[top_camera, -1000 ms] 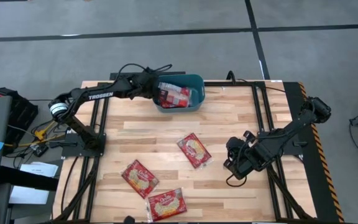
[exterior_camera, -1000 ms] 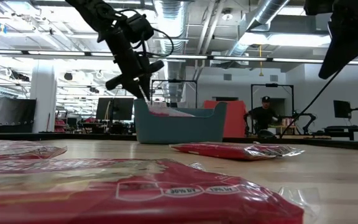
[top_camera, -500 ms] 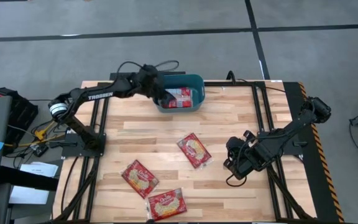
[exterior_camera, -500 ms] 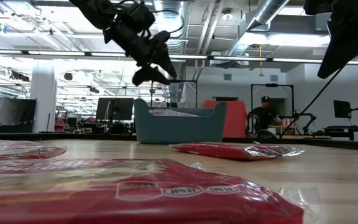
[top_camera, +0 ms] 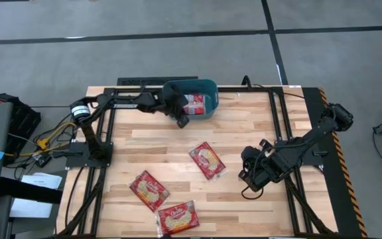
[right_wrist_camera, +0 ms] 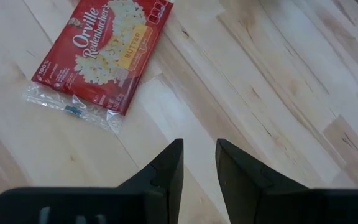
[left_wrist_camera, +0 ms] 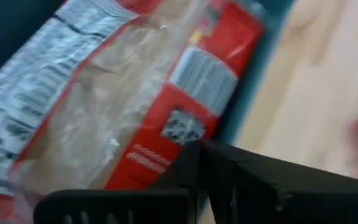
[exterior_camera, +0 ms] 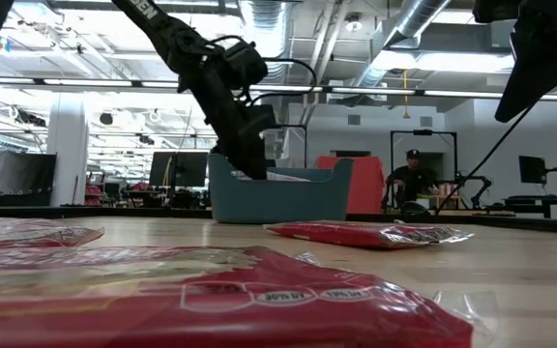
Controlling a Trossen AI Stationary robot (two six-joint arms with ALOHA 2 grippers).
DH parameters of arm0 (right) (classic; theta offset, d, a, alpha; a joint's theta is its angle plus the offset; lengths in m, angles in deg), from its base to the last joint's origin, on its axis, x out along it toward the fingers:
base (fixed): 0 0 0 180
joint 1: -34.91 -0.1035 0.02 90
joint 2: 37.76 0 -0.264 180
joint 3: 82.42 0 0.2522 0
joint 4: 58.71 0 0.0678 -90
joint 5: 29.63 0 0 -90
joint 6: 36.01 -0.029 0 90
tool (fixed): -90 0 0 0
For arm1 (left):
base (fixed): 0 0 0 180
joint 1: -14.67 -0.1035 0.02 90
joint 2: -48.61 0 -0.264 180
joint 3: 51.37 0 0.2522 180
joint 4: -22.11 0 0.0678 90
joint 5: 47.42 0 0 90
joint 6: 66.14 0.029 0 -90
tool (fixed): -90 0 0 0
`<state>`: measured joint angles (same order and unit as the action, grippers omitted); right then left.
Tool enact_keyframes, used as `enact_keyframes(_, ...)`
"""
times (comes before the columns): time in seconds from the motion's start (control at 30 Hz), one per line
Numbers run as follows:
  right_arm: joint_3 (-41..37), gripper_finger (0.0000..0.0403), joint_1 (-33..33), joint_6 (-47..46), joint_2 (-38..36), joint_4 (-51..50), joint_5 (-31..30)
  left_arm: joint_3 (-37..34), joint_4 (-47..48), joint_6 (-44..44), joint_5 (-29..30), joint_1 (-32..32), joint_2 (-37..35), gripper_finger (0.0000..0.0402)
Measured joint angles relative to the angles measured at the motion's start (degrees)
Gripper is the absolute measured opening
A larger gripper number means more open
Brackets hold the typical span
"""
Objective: Sort popcorn bags into baskets
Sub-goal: Put the red popcorn bag into the blue bin, then adjust the blue bin
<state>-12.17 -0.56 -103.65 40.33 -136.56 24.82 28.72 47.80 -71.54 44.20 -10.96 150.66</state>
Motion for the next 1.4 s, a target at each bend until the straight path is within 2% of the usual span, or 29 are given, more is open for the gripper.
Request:
enact_keyframes(0.2, 0.0, 0.0119, 0.0, 0.0, 0.0, -0.2, 0.0, 0.3, -0.4, 7.7, 9.3, 0.0, 0.3, 0.0)
enact_keyframes(0.3, 0.0, 0.0119, 0.4, 0.2, 0.0, -0.2, 0.0, 0.3, -1.9, 8.8, 16.2, -0.1, 0.3, 0.0)
enact_keyframes(0.37, 0.0, 0.0119, 0.9, 0.2, 0.0, -0.2, 0.0, 0.3, -3.7, 8.7, 18.1, -0.4, 0.3, 0.0)
enact_keyframes(0.5, 0.0, 0.0119, 2.1, 0.3, 0.0, -0.2, 0.1, 0.3, -5.5, 5.5, 16.0, -1.2, 0.3, 0.0)
enact_keyframes(0.6, 0.0, 0.0119, 2.6, 0.2, 0.0, -0.2, 0.5, 0.3, -3.3, 1.6, 12.6, -1.2, -0.9, 0.0)
enact_keyframes(0.7, 0.0, 0.0119, 2.6, 0.3, 0.0, -0.2, 0.5, 0.3, -4.3, 1.4, 9.5, 0.3, -3.1, 0.0)
enact_keyframes(0.87, 0.0, 0.0119, 2.6, 0.3, 0.0, -0.2, 0.3, 0.4, -9.4, 10.6, 6.0, 3.3, -3.8, 0.0)
enact_keyframes(0.97, 0.0, 0.0119, 2.6, 0.3, 0.0, -0.2, -0.3, 0.5, -9.2, 15.6, 6.4, 4.6, -1.0, 0.0)
enact_keyframes(1.1, 0.0, 0.0119, 2.6, 0.3, 0.0, -0.2, -0.3, 0.3, -8.6, 17.8, 3.9, 4.8, 2.0, 0.0)
enact_keyframes(1.27, 0.0, 0.0119, 2.6, 0.2, 0.0, -0.3, -0.3, 0.5, -7.7, 21.3, 6.5, 5.0, 2.8, 0.0)
enact_keyframes(1.4, 0.0, 0.0119, 2.6, 0.2, 0.0, -0.4, -0.4, 0.5, -6.5, 25.6, 6.2, 4.4, 2.8, 0.0)
